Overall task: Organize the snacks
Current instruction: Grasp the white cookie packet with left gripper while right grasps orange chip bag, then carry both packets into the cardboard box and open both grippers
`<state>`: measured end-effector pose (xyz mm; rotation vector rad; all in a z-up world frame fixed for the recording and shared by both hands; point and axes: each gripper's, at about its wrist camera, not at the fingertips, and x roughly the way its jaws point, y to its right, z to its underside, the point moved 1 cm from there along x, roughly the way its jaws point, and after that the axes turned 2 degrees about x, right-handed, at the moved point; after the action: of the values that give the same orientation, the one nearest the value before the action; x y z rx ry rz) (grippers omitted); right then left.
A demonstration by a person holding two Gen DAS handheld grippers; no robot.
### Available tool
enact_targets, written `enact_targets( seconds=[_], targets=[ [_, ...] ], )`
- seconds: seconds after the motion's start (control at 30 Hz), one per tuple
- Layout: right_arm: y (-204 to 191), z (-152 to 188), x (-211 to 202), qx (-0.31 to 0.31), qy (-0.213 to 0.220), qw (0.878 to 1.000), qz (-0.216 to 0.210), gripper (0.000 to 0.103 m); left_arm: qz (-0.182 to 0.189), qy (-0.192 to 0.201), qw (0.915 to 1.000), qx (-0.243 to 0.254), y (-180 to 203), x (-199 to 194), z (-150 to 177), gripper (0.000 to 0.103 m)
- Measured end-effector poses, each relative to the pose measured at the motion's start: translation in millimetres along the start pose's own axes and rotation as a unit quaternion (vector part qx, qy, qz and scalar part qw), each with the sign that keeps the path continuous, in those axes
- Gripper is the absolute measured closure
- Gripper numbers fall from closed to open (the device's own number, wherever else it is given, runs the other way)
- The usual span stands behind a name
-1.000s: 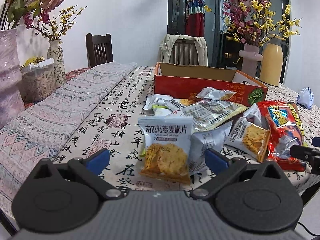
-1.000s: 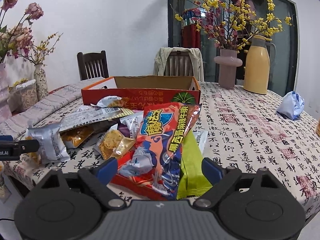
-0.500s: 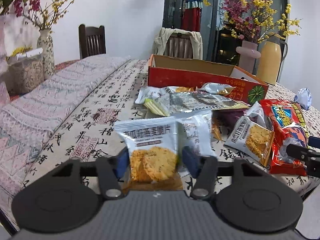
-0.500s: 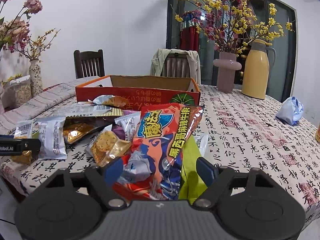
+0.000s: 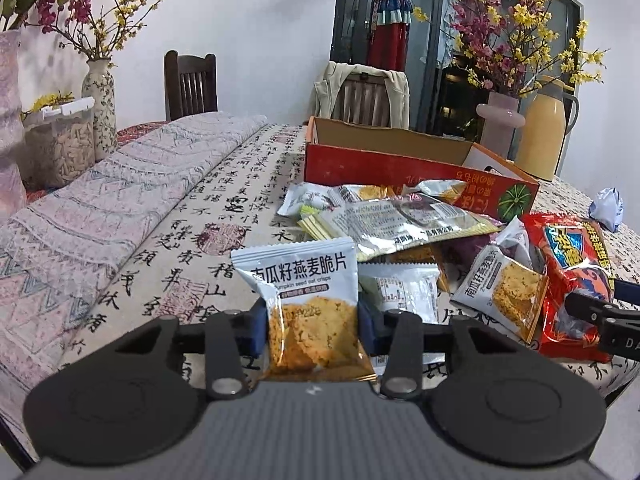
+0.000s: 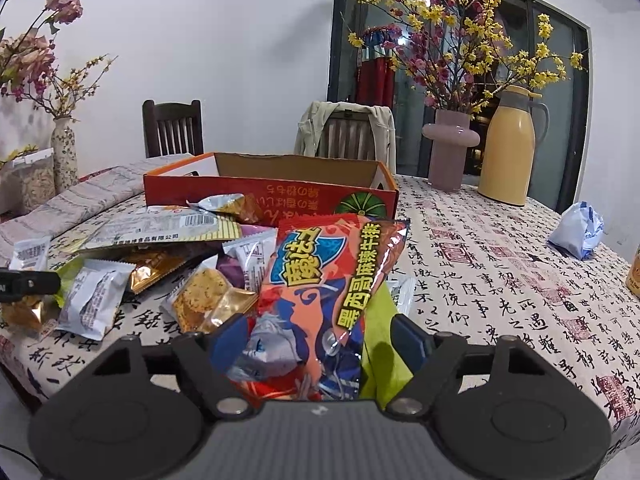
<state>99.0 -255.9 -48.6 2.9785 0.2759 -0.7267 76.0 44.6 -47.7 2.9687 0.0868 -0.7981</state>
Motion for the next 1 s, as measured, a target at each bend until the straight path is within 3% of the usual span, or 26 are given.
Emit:
enact_targets(
  seconds=[0.47,1.0],
  targets=[
    [-18,-3,12,-0.046,0.002,0.999,0.023,0.046,-0.006,0.019,0.9998,-0.001,-3,-12,-8,0.06],
    [-6,-12,2,-0.022,0.024,0.999,0.008,0.049,0.002,0.041,0.9991,0.011,7,-17,-26,0.059]
  ],
)
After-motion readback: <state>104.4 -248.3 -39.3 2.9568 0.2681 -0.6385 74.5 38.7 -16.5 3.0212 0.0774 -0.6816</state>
